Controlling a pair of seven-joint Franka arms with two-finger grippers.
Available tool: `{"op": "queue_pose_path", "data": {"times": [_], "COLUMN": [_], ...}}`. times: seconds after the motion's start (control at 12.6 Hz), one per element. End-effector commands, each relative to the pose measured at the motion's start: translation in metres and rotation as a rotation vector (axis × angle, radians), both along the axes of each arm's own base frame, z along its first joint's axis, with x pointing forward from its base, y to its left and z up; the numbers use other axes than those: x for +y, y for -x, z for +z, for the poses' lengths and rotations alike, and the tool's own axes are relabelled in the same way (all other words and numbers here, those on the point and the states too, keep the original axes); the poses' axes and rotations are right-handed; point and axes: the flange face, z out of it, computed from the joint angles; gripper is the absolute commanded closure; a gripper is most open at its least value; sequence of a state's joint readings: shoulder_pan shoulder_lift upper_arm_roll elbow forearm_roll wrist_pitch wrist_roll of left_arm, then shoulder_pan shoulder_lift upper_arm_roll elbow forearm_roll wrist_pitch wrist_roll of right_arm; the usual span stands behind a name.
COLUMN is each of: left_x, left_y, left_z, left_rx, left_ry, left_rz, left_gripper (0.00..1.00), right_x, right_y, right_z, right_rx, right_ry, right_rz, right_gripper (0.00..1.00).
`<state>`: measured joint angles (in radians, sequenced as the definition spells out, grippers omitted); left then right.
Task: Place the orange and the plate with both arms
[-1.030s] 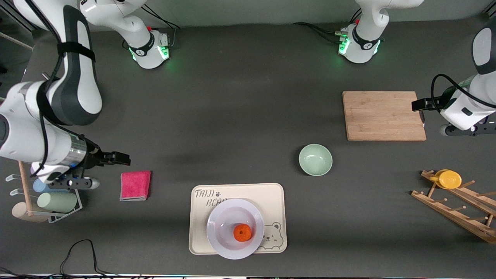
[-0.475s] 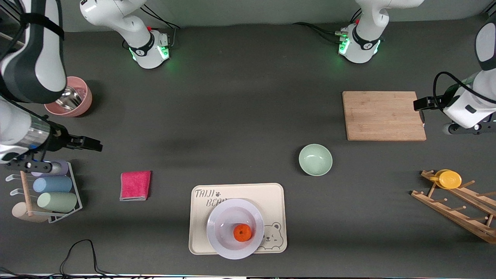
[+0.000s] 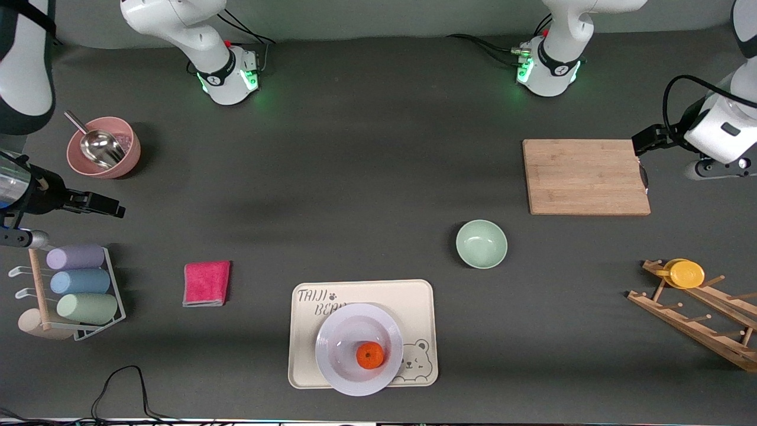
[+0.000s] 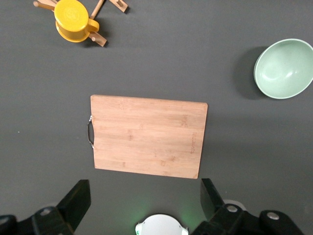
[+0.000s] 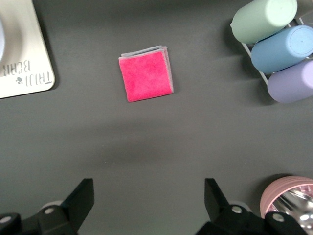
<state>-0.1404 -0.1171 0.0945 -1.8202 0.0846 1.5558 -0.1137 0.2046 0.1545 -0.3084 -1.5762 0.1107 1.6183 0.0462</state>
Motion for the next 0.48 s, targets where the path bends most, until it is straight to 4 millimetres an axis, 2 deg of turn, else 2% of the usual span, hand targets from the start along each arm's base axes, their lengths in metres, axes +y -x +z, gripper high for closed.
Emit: {"op": "queue_pose_path", "data": {"times": [0.0, 0.08, 0.16, 0.24, 0.4], "left_x": [0.008, 0.006, 0.007, 0.007, 0.010], "left_y": [0.020, 0.024, 0.027, 0.028, 0.030], "left_z": [0.004, 0.010, 0.014, 0.015, 0.018], "left_rx": [-0.038, -0.043, -0.046, -0.046, -0.051], "left_ry": [0.001, 0.008, 0.009, 0.011, 0.011], "left_rz": [0.034, 0.037, 0.041, 0.041, 0.047], "left_gripper": [0.00, 0.00, 0.00, 0.00, 0.00], "right_x": [0.002, 0.006, 0.022, 0.030, 0.030], "right_y": [0.023, 0.029, 0.035, 0.039, 0.051], "right_z": [0.009, 0.006, 0.000, -0.005, -0.003], "right_rx": [-0.009, -0.026, -0.050, -0.068, -0.093], "right_ry": [0.002, -0.004, 0.006, 0.041, 0.044], "right_rz": [-0.015, -0.005, 0.026, 0.049, 0.046], "right_gripper": [0.00, 0.00, 0.00, 0.00, 0.00]}}
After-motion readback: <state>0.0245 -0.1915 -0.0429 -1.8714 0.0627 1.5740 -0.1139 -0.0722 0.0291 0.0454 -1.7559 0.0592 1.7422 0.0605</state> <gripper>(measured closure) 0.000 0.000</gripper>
